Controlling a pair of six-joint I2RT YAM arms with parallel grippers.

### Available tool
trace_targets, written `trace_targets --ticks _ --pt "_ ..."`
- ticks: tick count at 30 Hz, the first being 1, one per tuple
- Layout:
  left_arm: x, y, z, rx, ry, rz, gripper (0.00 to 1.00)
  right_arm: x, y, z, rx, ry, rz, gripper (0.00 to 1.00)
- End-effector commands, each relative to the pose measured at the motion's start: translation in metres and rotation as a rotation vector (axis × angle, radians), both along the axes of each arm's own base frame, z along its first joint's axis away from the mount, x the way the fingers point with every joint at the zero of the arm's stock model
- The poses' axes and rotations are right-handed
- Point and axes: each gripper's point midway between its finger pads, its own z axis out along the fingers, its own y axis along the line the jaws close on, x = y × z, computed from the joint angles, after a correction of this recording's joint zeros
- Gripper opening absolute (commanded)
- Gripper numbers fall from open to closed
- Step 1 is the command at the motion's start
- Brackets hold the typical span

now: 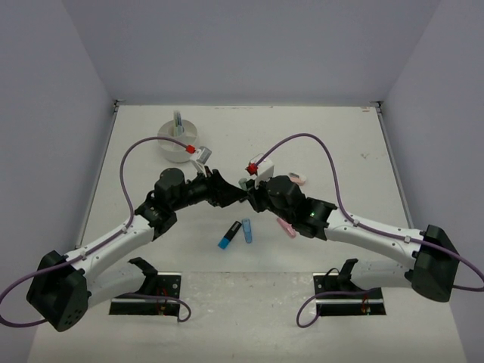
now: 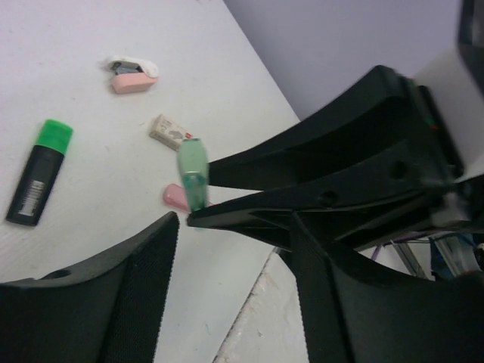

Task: Sort the stationery into containers
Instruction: Pick up the stationery from the center of the board, then place the stationery in the storage box.

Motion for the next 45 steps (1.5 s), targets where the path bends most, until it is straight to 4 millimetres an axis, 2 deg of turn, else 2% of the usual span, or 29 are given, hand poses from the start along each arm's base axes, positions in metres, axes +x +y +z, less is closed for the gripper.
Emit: trace_targets --ticks 1,7,14,16,19,22,26,27,33,37,38,39,41,42,43,45 --pt "0.03 0.009 0.02 0.017 -0.078 0.142 0.7 -0.011 0.018 0.035 0.135 -0.058 0.074 0.0" --pt "0.035 0.025 0.039 0.007 -0.134 0.234 0.71 -0.015 0.017 0.037 0.152 -0.052 0.086 0.0" --pt "0.021 0.016 0.06 -0.073 -0.187 0.152 0.64 -0.016 0.021 0.036 0.149 -0.039 0.098 0.0" --pt "0.024 0.019 0.06 -0.07 -0.187 0.173 0.63 -0.018 0.022 0.038 0.159 -0.039 0.11 0.0" --pt "0.028 0.018 0.055 -0.055 -0.174 0.183 0.56 -0.022 0.023 0.042 0.181 -0.044 0.131 0.0" --pt "0.028 0.013 0.045 -0.044 -0.146 0.161 0.52 -0.025 0.023 0.05 0.206 -0.054 0.146 0.0" --pt "0.024 -0.001 0.042 -0.079 -0.126 0.087 0.48 -0.025 0.023 0.057 0.221 -0.068 0.144 0.0" --pt "0.023 -0.004 0.042 -0.088 -0.122 0.065 0.45 -0.024 0.023 0.057 0.221 -0.07 0.14 0.0" --pt "0.016 -0.012 0.042 -0.099 -0.125 -0.002 0.01 -0.014 0.02 0.054 0.201 -0.062 0.081 0.0" --pt "0.02 -0.011 0.044 -0.084 -0.145 0.015 0.0 -0.011 0.019 0.055 0.197 -0.061 0.059 0.0" --pt "0.026 -0.008 0.045 -0.061 -0.153 0.05 0.0 -0.011 0.018 0.055 0.197 -0.06 0.057 0.03" --pt "0.037 -0.003 0.046 -0.026 -0.16 0.107 0.0 -0.011 0.016 0.055 0.195 -0.06 0.047 0.18" --pt "0.069 0.02 0.043 0.096 -0.163 0.3 0.0 -0.005 0.006 0.052 0.179 -0.064 -0.014 0.74" --pt "0.086 0.039 0.038 0.184 -0.155 0.427 0.0 0.0 -0.003 0.051 0.163 -0.069 -0.063 0.94" --pt "0.1 0.063 0.031 0.282 -0.14 0.556 0.0 0.007 -0.014 0.05 0.145 -0.076 -0.125 0.98" --pt "0.128 0.118 0.039 0.398 -0.152 0.831 0.0 0.014 -0.039 0.048 0.115 -0.074 -0.229 0.99"
